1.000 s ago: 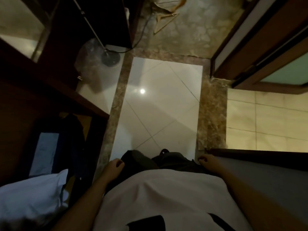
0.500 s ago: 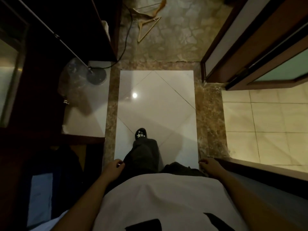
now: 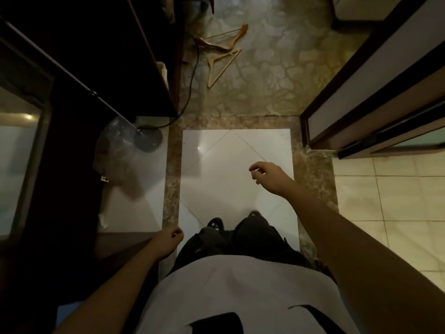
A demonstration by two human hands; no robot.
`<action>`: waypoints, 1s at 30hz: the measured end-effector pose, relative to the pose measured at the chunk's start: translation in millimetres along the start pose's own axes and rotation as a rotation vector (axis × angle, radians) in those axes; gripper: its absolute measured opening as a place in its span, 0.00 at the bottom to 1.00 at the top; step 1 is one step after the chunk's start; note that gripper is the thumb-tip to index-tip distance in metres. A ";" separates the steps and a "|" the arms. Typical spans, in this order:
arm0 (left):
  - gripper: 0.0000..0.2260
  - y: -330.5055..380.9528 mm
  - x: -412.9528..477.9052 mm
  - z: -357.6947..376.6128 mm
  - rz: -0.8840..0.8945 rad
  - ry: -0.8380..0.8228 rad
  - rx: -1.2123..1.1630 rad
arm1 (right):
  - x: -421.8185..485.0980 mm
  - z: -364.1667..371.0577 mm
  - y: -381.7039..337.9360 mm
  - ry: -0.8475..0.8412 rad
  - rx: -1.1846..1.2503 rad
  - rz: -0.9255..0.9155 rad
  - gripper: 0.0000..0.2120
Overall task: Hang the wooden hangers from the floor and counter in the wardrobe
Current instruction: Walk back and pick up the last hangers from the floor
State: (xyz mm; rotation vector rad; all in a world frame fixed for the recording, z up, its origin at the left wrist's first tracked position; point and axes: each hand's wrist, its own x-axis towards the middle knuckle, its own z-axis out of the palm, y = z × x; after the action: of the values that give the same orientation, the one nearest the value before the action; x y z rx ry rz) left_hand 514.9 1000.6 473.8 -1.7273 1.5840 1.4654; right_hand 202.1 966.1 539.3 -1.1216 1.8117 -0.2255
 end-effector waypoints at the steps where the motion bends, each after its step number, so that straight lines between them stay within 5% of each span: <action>1: 0.09 6.5 6.7 -8.3 -0.003 0.008 0.004 | 8.2 -7.2 -1.0 -0.001 -0.003 0.013 0.15; 7: 0.09 69.5 57.3 -52.0 -0.029 -0.016 0.028 | 44.1 -48.7 46.8 -0.031 0.038 0.179 0.12; 16: 0.11 297.4 155.8 -119.7 0.175 -0.040 0.184 | 84.3 -159.1 127.2 -0.036 0.177 0.526 0.15; 23: 0.12 426.3 210.8 -160.5 0.278 -0.008 0.018 | 151.3 -233.9 113.3 0.020 0.214 0.490 0.14; 30: 0.05 417.0 255.1 -219.1 0.146 0.000 0.033 | 270.4 -296.8 47.2 -0.027 0.197 0.345 0.13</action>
State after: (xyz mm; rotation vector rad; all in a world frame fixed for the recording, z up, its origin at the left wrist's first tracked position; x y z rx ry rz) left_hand 194.1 571.9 490.1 -1.6238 1.7569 1.4965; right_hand -94.3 694.2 498.3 -0.6597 1.8797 -0.1779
